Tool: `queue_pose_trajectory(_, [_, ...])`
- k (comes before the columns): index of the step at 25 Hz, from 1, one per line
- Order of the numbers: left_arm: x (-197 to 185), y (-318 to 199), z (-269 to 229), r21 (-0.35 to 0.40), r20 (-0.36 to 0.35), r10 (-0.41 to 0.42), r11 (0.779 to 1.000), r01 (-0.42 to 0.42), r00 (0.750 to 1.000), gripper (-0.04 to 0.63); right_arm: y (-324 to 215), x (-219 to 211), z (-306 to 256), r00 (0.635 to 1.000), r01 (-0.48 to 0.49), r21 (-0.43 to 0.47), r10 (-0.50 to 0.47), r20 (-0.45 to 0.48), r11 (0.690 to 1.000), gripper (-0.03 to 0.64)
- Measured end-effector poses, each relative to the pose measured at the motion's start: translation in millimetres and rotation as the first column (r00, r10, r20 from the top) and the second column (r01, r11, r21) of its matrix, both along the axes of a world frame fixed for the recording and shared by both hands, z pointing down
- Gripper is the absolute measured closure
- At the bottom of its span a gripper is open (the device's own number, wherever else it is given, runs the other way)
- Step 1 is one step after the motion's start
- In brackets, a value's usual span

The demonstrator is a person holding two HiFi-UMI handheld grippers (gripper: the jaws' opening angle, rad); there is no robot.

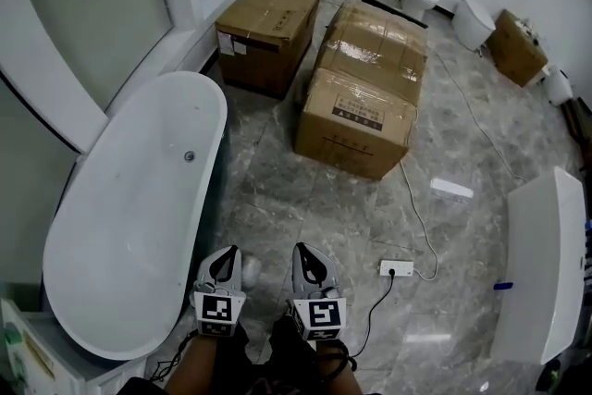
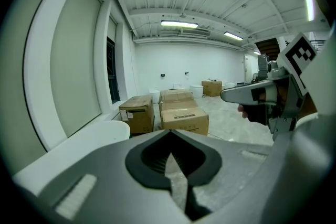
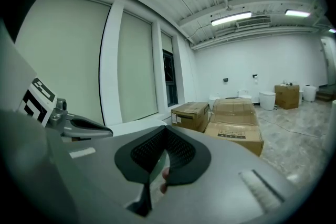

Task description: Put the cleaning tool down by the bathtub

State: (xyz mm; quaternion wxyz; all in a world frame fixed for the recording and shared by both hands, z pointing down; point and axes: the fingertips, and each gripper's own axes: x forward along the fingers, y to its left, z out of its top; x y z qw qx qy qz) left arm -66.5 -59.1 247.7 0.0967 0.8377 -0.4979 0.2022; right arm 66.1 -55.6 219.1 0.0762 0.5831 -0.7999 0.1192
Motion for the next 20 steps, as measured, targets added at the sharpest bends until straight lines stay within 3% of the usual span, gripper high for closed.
queue_pose_trajectory(4, [4,-7,-20,0.031,-0.024,-0.001,1.000,0.002,1.000,0.595,1,2,-17,1.000,-0.012,0.016,0.011,0.010,1.000,0.595])
queue_pose_trajectory(12, [4,-13,-46,0.101,0.014,0.029,0.994,-0.030,0.999,0.595,-3,16,-57,0.999,-0.038,0.097,0.037,0.011,0.995,0.594])
queue_pose_trajectory(20, [15,-14,-77,0.129,-0.059,0.022,0.992,-0.014,0.998,0.595,-8,31,-80,0.999,-0.045,0.113,0.047,-0.011,0.993,0.594])
